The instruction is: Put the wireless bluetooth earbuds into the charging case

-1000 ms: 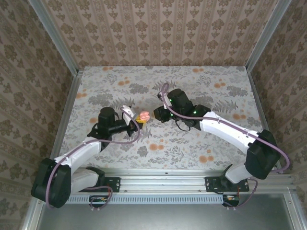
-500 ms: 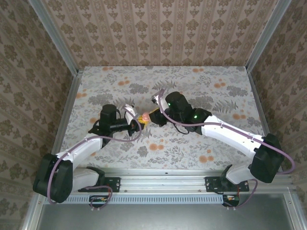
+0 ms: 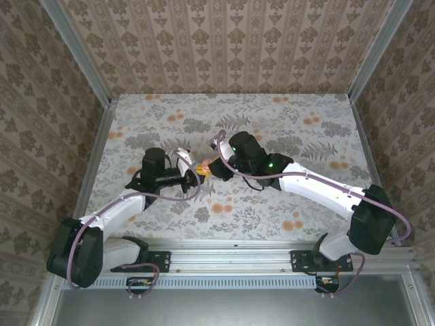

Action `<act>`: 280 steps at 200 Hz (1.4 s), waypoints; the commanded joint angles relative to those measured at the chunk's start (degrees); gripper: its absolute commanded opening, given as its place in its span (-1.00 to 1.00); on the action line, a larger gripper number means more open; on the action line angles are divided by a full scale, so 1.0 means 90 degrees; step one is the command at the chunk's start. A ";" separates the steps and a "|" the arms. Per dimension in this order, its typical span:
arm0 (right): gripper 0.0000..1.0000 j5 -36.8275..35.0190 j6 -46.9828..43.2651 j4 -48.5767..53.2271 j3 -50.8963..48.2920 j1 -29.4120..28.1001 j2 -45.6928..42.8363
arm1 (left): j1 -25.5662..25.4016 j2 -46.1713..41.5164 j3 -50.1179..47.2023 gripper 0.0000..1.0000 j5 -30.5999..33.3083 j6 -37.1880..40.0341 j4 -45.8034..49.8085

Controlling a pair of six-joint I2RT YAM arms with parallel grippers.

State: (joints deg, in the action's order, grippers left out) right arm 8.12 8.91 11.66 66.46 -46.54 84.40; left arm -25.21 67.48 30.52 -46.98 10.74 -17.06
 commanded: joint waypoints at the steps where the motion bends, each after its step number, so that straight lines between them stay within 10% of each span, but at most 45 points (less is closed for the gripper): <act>1: -0.58 -0.0043 -0.0080 -0.0252 0.0198 -0.0073 0.0066 | -0.0058 -0.0120 0.0229 -0.72 -0.0171 -0.0035 -0.0016; 193: -0.58 -0.0594 0.0025 -0.0699 0.0104 -0.0141 -0.0216 | -0.0051 -0.0063 0.0271 -0.72 -0.0246 -0.0382 -0.0170; 280: -0.58 0.0226 0.0855 0.0961 -0.0193 0.0723 -0.0219 | -0.0604 0.0051 -0.0446 -0.74 0.0566 -0.0601 -0.0915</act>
State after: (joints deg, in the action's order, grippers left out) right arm 6.00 12.21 12.97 66.48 -43.62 82.98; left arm -28.47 68.29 28.67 -43.90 5.13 -22.61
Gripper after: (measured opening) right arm 0.214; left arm 0.194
